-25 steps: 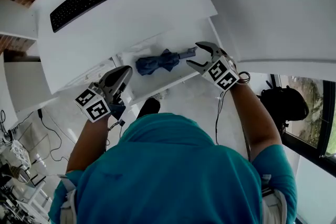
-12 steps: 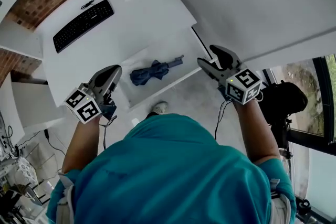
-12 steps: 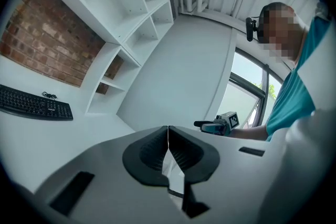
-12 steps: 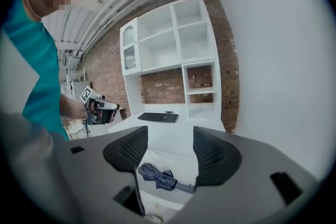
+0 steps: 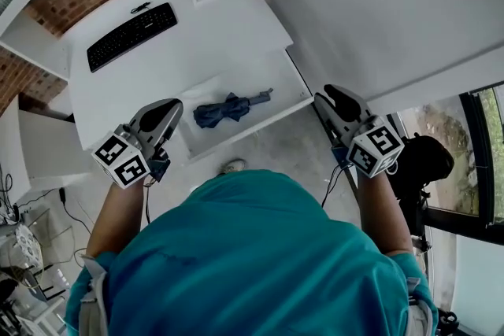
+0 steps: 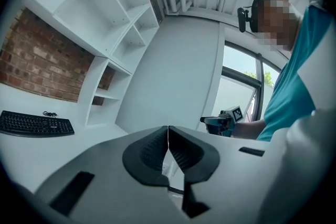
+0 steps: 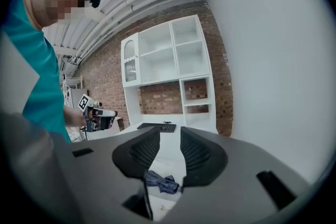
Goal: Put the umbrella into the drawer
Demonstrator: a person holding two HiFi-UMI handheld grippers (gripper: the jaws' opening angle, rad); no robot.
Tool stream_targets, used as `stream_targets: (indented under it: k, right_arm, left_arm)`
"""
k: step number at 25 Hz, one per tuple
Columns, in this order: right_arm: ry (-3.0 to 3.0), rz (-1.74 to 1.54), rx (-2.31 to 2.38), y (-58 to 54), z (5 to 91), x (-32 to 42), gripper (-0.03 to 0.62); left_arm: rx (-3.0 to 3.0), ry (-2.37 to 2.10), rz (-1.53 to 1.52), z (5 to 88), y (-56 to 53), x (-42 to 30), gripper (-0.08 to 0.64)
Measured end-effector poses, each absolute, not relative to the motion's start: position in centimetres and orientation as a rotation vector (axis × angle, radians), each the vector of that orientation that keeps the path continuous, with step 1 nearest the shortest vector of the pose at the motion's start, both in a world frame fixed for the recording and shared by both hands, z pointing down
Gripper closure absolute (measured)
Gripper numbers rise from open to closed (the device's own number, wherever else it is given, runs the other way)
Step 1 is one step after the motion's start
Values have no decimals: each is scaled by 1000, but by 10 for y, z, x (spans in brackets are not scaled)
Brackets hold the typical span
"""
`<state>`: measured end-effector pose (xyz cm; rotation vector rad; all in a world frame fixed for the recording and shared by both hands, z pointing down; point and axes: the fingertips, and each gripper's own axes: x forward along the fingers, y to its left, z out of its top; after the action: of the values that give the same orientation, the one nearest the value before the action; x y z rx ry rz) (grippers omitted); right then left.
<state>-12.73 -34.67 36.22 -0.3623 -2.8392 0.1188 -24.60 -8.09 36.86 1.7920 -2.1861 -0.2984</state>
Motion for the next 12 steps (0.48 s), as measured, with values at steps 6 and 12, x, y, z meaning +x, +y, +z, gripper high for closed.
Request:
stream_targets:
  k: [6, 12]
  right_arm:
    - [-2855, 174, -344, -348, 364, -113, 539]
    - [-2854, 166, -340, -347, 370, -105, 569]
  left_arm:
    - [1764, -2233, -301, 364, -70, -236, 542]
    - [1768, -2228, -306, 369, -74, -225, 543]
